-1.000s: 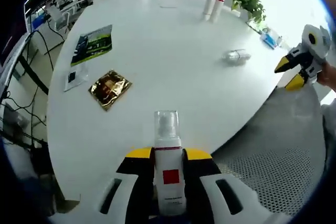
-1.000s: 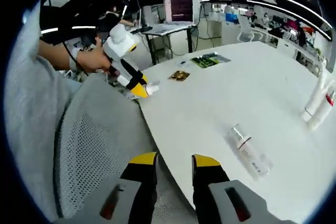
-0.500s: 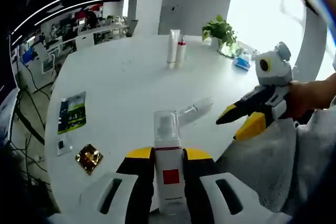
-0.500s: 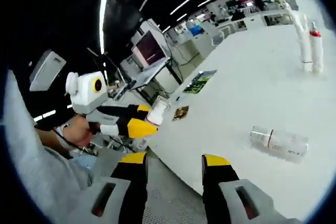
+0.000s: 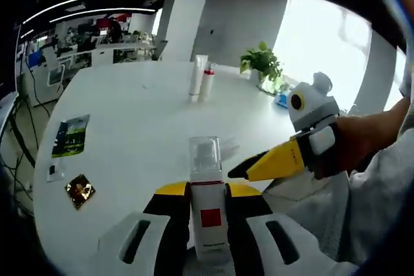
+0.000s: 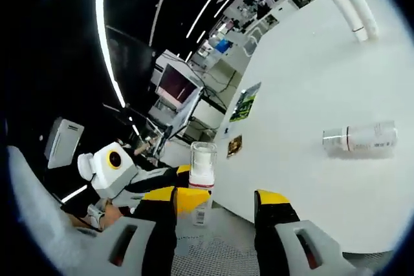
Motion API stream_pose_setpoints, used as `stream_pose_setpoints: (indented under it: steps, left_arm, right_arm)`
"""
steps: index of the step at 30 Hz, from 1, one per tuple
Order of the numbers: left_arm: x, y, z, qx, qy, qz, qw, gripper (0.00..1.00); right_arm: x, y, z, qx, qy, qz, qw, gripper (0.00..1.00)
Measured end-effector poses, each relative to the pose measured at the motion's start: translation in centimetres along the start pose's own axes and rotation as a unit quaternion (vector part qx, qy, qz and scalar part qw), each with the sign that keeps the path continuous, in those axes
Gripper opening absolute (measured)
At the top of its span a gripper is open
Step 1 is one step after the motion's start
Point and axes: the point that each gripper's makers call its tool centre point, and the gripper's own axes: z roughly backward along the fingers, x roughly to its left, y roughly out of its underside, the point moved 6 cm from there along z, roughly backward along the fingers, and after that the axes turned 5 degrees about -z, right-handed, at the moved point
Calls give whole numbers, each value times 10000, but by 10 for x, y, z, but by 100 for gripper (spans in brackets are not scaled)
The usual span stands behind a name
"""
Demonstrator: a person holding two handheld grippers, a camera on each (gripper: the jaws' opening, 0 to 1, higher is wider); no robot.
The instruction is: Arrange the skincare products in the storage area until every visible bottle or jar stands upright without overlapping.
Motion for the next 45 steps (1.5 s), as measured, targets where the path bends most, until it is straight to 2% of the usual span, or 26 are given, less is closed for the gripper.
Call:
stream_pose_setpoints:
  steps: [2,4,5,6,7,8,10,12,16,17,23,27,30,33,36,37,38,39,42,45]
  left_arm:
    - [-7,5,-1,164,127,-305,9993,18]
    - [-14,4,-1,75,240,-587,9980,18]
    - [-16,5,-1,64,282,-621,9976,18]
    - [-18,5,-1,53,300,-648,9974,18]
    - [-18,5,-1,50,312,-666,9973,18]
    - [-17,6,-1,73,286,-655,9974,18]
    - [-16,6,-2,68,300,-619,9976,18]
    - [-16,5,-3,-13,339,-623,9975,18]
    - [-17,3,-4,-127,384,-744,9964,19]
    - [-17,1,-4,-208,391,-899,9950,19]
    - [-21,-2,-6,-357,659,-796,9940,21]
    - [-25,0,-6,-273,898,-638,9935,22]
    - [-25,-2,-4,-354,1022,-604,9923,23]
    - [-26,-2,-3,-327,1156,-517,9914,27]
    - [-31,-3,-3,-352,1359,-508,9888,30]
    - [-33,-2,-2,-347,1427,-511,9878,31]
    - [-33,-2,-2,-344,1448,-516,9875,31]
    - [-36,-1,-2,-295,1598,-535,9853,30]
    - [-41,2,-1,-198,1773,-532,9825,26]
    - [-44,3,0,-187,1859,-613,9805,23]
  right_arm:
    - [3,-1,-3,-29,-38,-51,10000,42]
    - [5,2,-7,34,-88,-157,9998,35]
    - [6,4,-8,137,-101,-221,9996,29]
    - [5,7,-9,256,-61,-176,9995,19]
    - [3,8,-9,240,126,-110,9996,13]
    - [4,7,-8,234,72,47,9997,13]
    - [5,6,-7,182,47,-18,9998,12]
    - [5,4,-6,162,53,157,9997,12]
    - [7,0,-4,259,29,371,9990,11]
    - [7,-2,-3,245,21,475,9986,11]
    - [9,-6,5,453,-103,911,9948,11]
    - [14,-6,10,672,-270,1487,9862,11]
    - [21,-8,14,670,-420,1822,9801,11]
    - [27,-13,19,691,-577,2307,9688,11]
    - [32,-15,24,890,-710,2830,9523,11]
    - [35,-15,27,1041,-807,3043,9434,11]
    - [37,-15,27,1081,-860,3120,9400,11]
    - [43,-15,30,1219,-998,3385,9277,11]
    - [50,-18,32,1363,-1170,3629,9143,11]
    - [52,-18,31,1430,-1280,3668,9103,11]
